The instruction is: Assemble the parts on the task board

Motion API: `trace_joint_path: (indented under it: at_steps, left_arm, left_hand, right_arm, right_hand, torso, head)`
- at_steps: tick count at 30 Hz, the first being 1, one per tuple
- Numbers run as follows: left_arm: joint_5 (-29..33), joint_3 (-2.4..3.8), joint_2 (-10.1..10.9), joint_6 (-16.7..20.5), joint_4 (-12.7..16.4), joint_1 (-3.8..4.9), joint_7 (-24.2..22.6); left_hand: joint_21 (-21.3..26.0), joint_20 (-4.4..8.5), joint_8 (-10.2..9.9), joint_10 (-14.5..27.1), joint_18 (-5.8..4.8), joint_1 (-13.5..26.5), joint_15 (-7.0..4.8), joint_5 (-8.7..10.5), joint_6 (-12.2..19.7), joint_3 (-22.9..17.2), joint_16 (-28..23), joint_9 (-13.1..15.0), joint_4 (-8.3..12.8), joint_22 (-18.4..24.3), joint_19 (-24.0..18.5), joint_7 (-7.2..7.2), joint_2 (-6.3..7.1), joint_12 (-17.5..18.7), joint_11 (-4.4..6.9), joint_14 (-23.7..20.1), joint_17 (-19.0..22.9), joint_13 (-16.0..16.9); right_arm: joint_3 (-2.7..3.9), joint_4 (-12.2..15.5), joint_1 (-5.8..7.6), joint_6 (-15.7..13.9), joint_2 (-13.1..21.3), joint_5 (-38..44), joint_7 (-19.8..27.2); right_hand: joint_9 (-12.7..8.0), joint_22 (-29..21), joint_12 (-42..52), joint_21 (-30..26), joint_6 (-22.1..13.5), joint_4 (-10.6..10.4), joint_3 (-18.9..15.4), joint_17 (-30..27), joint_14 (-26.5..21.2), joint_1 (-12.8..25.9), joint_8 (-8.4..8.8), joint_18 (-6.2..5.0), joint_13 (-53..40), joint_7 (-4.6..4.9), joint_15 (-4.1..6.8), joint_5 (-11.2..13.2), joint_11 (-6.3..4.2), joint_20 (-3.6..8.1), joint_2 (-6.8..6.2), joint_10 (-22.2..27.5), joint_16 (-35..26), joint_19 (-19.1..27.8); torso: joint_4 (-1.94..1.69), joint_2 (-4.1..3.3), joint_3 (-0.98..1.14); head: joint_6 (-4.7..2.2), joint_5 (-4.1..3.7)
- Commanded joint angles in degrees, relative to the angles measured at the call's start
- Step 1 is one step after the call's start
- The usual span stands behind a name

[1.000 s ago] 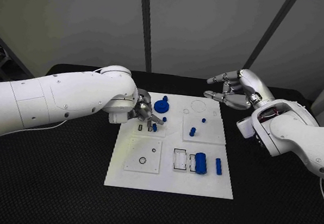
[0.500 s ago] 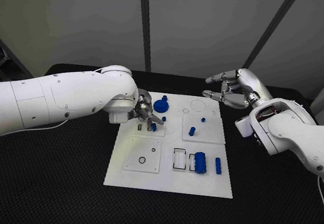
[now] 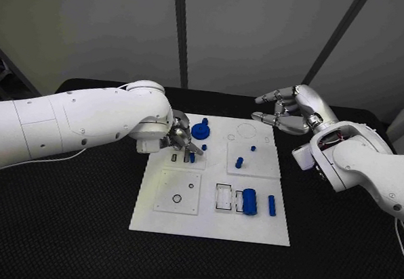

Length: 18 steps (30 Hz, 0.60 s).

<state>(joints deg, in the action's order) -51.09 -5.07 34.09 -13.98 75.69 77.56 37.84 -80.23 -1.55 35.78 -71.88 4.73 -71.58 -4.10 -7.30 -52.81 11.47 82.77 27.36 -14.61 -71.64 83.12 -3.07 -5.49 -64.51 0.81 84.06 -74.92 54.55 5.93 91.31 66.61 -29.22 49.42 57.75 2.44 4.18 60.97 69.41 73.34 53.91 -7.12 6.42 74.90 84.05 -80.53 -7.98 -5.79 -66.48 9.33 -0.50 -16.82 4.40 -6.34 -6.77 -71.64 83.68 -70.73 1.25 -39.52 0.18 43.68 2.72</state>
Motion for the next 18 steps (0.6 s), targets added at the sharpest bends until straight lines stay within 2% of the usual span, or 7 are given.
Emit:
trace_joint_path:
  at_steps: [1,7,11,15,18]
  left_arm:
    - [0.3,0.02,-0.1,-0.9,-0.1,0.09,-0.8]
    - [0.4,0.02,-0.2,-0.6,-0.2,0.09,-1.1]
    - [0.5,0.02,-0.2,-0.2,-0.2,0.09,-1.4]
    - [0.5,0.02,-0.1,0.2,-0.1,0.08,-1.8]
    - [0.5,0.02,0.1,0.8,0.0,0.08,-2.1]
  left_hand:
    - [0.2,-0.04,0.2,0.0,-1.13,-1.0,-0.49,-0.27,0.3,-0.5,-0.1,0.2,0.3,-0.1,0.4,0.04,0.19,-0.2,0.25,3.3,-4.6,-0.1]
    - [0.3,0.07,0.3,0.1,-1.11,-3.6,-0.63,-0.25,0.6,-2.2,-0.2,0.5,1.9,0.0,0.4,0.22,-0.09,-0.1,0.42,3.3,-4.6,-0.3]
    - [0.4,0.18,0.2,0.2,-1.12,-5.4,-0.75,-0.2,0.6,-3.5,-0.2,0.6,3.1,-0.1,0.5,0.37,-0.03,0.1,0.57,3.3,-4.6,-0.5]
    - [0.5,0.5,-0.5,0.5,-1.1,-9.2,-1.13,-0.34,1.1,-7.4,-0.2,0.5,5.1,-0.1,0.5,0.71,-1.36,0.7,0.92,3.3,-4.6,-0.9]
    - [0.6,0.71,-1.1,0.7,-1.1,-12.1,-1.31,-0.63,1.5,-11.3,-0.2,0.3,6.8,-0.1,0.5,0.94,-1.59,1.3,1.14,3.3,-4.7,-1.2]
  right_arm:
    - [0.05,0.0,0.09,0.6,0.0,-0.1,0.0]
    - [0.05,0.0,0.09,0.7,-0.1,-0.1,-0.1]
    - [0.05,-0.1,0.09,0.8,-0.2,-0.1,-0.1]
    - [0.05,-0.1,0.09,0.9,-0.3,-0.1,-0.1]
    - [0.05,-0.2,0.09,1.0,-0.3,-0.1,-0.1]
  right_hand:
    - [-0.1,0.0,0.1,0.0,-0.5,-0.4,0.0,4.0,3.2,-0.1,-0.28,-0.48,0.0,-0.08,0.47,-0.3,-0.13,-0.02,0.27,0.0,0.2,-0.1]
    - [-0.1,0.0,0.1,-0.1,-0.5,-0.4,0.1,4.0,3.2,-0.1,-0.3,-0.48,0.0,-0.08,0.48,-0.3,-0.13,-0.01,0.31,0.0,0.2,-0.1]
    - [-0.1,0.0,0.1,-0.1,-0.5,-0.5,0.1,4.0,3.2,-0.1,-0.33,-0.48,0.0,-0.08,0.49,-0.1,-0.13,0.01,0.33,-0.1,0.2,-0.2]
    - [-0.1,0.0,0.1,-0.1,-0.5,-0.5,0.1,4.0,3.2,-0.1,-0.33,-0.48,0.0,-0.08,0.49,-0.1,-0.13,0.01,0.33,-0.1,0.2,-0.2]
    - [-0.1,0.0,0.2,-0.1,-0.6,-0.5,0.1,3.9,3.2,-0.1,-0.35,-0.48,0.0,-0.08,0.49,0.0,-0.13,0.02,0.34,-0.1,0.1,-0.2]
  torso:
    - [0.07,-0.04,0.0]
    - [-0.01,0.01,0.0]
    - [-0.01,0.03,0.0]
    - [-0.06,0.0,-0.02]
    - [-0.02,0.04,0.0]
  head:
    - [0.09,-0.11]
    - [0.01,-0.3]
    - [-0.04,-0.15]
    - [-0.01,-0.11]
    - [-0.01,-0.04]
